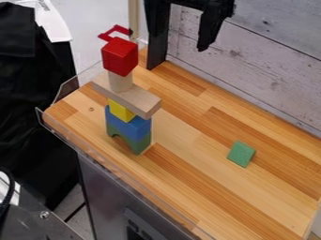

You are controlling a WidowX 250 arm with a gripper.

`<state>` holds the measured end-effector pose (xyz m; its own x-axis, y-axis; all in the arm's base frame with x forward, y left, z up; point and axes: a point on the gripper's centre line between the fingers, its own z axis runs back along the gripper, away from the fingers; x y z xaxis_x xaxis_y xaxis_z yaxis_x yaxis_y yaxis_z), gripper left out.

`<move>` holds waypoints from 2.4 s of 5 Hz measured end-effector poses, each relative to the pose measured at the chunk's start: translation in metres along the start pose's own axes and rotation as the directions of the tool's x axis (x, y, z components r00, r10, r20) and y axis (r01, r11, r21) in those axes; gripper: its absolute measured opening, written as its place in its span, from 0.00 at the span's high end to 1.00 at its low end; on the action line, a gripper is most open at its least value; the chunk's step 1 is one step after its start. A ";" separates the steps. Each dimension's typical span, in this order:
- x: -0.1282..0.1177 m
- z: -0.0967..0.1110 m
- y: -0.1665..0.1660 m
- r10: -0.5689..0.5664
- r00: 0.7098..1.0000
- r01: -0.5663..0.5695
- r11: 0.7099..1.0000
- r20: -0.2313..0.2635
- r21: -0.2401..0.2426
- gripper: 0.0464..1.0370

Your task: Move the red cube from top of wood cylinder to the left side of the green pyramid

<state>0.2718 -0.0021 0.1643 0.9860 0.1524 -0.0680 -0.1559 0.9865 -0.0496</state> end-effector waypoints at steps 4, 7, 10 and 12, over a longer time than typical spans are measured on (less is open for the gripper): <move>0.003 0.011 0.017 0.042 0.999 -0.043 0.999 0.028 0.031 0.04; -0.018 0.029 0.072 0.176 0.982 -0.177 0.984 0.062 0.007 0.04; -0.027 0.012 0.070 0.155 0.987 -0.155 0.988 -0.030 0.002 0.04; -0.031 0.007 0.060 0.112 0.991 -0.114 0.993 -0.066 -0.021 0.04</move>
<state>0.2319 0.0527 0.1703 0.9562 0.2576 -0.1390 -0.2681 0.9614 -0.0625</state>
